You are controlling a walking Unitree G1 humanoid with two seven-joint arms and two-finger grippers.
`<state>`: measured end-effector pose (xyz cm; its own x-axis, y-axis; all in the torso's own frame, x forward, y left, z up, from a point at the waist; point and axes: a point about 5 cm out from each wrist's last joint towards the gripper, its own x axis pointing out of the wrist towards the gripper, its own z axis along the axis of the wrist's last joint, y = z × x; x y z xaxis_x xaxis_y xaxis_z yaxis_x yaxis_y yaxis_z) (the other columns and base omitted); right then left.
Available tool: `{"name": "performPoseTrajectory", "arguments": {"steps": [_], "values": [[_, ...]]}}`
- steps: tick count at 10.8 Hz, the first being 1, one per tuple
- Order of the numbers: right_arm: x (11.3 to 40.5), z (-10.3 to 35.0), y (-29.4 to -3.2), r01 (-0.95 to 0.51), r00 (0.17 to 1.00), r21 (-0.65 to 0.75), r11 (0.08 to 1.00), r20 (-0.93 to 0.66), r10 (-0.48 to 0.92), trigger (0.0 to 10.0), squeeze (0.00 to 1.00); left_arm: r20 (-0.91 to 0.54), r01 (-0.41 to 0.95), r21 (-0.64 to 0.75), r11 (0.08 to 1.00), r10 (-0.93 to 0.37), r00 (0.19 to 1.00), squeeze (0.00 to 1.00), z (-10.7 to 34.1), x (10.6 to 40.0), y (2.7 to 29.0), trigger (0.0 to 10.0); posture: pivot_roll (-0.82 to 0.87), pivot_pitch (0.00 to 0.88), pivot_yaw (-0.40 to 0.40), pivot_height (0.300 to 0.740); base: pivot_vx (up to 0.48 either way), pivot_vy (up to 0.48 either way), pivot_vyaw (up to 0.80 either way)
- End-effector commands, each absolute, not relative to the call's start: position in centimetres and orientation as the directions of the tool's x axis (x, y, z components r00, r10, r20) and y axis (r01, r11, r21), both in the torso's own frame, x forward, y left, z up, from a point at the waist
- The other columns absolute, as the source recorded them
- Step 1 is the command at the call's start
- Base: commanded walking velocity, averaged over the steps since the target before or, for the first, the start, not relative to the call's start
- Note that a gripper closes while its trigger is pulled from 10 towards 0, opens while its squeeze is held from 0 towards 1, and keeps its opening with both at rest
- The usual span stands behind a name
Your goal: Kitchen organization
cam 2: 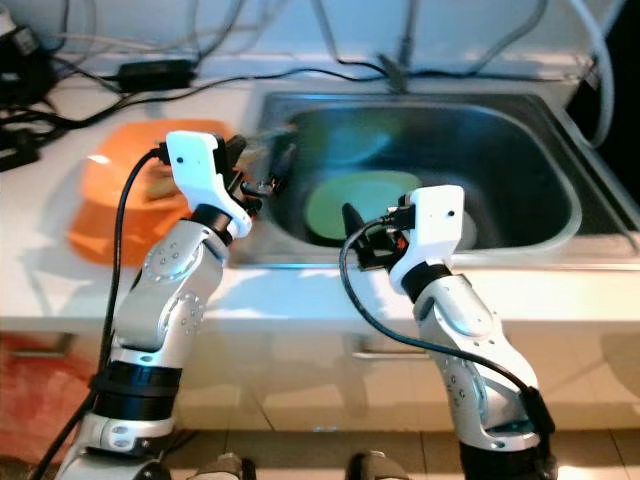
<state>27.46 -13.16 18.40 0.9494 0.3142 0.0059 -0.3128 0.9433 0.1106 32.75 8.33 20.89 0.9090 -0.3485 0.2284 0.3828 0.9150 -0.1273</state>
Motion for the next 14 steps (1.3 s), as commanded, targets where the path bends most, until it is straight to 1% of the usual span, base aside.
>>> {"name": "performPoseTrajectory", "arguments": {"steps": [1, 2, 6, 11, 12, 14], "values": [[27.3, 18.8, -12.9, -0.32, 0.947, 0.109, 0.941, 0.017, 0.32, 10.0, 0.0, 0.227, 0.371, -0.123, 0.92, -0.338, 0.913, 0.0, 20.9, 32.9, 8.7, 10.0, -0.04, 0.095, 0.037, 0.74, 0.0, -0.274, 0.0], [27.3, 18.7, -12.9, -0.32, 0.947, 0.111, 0.941, 0.017, 0.32, 10.0, 0.0, 0.223, 0.372, -0.124, 0.92, -0.339, 0.914, 0.0, 20.9, 32.9, 8.7, 10.0, -0.04, 0.096, 0.037, 0.74, 0.0, -0.27, 0.0], [27.2, 18.7, -12.8, -0.317, 0.948, 0.113, 0.942, 0.015, 0.317, 10.0, 0.0, 0.222, 0.364, -0.139, 0.921, -0.33, 0.918, 0.0, 20.8, 32.9, 8.9, 10.0, -0.04, 0.099, 0.038, 0.74, 0.0, 0.0, 0.0], [27.3, 18.7, -12.8, -0.319, 0.948, 0.114, 0.941, 0.021, 0.319, 10.0, 0.0, 0.213, 0.298, -0.107, 0.948, -0.271, 0.939, 0.0, 20.9, 33.6, 10.0, 10.0, -0.03, 0.094, 0.045, 0.74, 0.0, 0.0, 0.0], [27.3, 18.7, -12.8, -0.318, 0.948, 0.113, 0.941, 0.023, 0.318, 10.0, 0.0, 0.214, 0.284, -0.118, 0.951, -0.255, 0.943, 0.0, 21.0, 33.8, 10.4, 10.0, -0.03, 0.092, 0.044, 0.74, 0.0, 0.0, 0.0], [27.4, 19.8, -13.0, -0.305, 0.951, 0.116, 0.945, 0.092, 0.296, 10.0, 0.0, 0.273, 0.273, -0.085, 0.958, -0.241, 0.931, 0.0, 22.3, 33.6, 10.6, 10.0, -0.03, 0.092, 0.044, 0.74, 0.0, 0.0, 0.0]]}}
